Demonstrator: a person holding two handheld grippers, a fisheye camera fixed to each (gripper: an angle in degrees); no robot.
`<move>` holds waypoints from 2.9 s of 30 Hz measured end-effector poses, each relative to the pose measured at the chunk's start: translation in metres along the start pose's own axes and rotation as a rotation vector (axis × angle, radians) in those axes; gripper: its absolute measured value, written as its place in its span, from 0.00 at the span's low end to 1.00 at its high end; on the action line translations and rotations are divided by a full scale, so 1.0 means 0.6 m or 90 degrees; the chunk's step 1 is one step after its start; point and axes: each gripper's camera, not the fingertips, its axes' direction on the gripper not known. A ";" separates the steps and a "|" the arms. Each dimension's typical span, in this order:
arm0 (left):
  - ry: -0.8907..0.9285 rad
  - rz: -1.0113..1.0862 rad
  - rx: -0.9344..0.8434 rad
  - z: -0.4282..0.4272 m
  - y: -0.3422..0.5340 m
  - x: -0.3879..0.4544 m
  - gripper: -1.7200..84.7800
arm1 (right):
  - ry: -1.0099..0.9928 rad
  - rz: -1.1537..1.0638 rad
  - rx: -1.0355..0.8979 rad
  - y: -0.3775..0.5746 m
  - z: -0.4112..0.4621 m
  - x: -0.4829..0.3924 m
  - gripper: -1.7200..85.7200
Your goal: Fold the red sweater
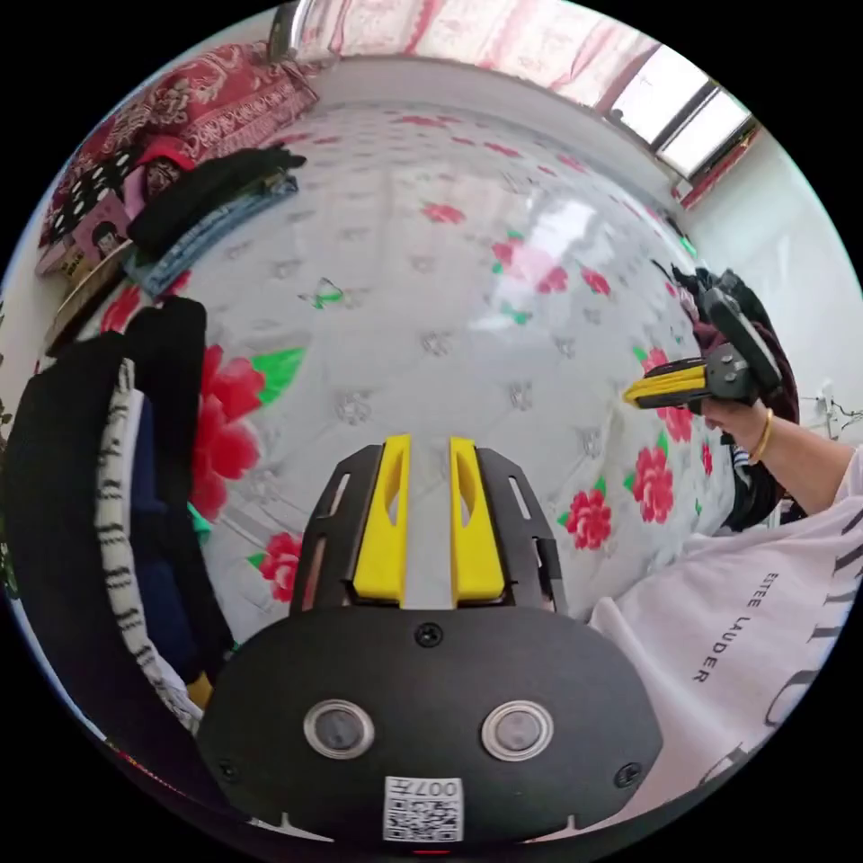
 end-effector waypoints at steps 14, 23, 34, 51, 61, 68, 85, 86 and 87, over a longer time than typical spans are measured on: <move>-0.036 0.021 -0.006 0.014 0.049 0.260 0.01 | -0.335 0.013 0.148 0.233 0.026 0.061 0.02; -0.024 0.072 -0.028 0.049 0.090 0.504 0.01 | 0.036 0.386 0.540 0.805 -0.140 0.341 0.08; 0.025 0.146 0.035 0.029 0.072 0.649 0.05 | 0.068 0.832 0.461 1.369 -0.094 0.559 0.14; 0.110 0.177 0.189 -0.070 0.120 0.609 0.11 | -0.083 0.124 0.933 1.139 -0.416 0.148 0.03; 0.053 0.021 0.182 -0.076 0.169 0.456 0.11 | -0.288 -0.192 0.746 0.845 -0.361 -0.052 0.06; 0.043 -0.093 0.140 -0.049 0.215 0.357 0.12 | -0.224 0.069 0.531 0.842 -0.192 0.059 0.08; 0.076 0.026 0.085 -0.019 0.110 0.370 0.14 | -0.187 0.151 0.345 0.563 -0.046 0.099 0.08; 0.078 0.030 0.082 -0.018 0.112 0.373 0.14 | -0.171 0.154 0.305 0.540 -0.025 0.093 0.07; 0.082 0.039 0.079 -0.016 0.115 0.380 0.14 | -0.119 0.150 0.352 0.541 -0.031 0.082 0.06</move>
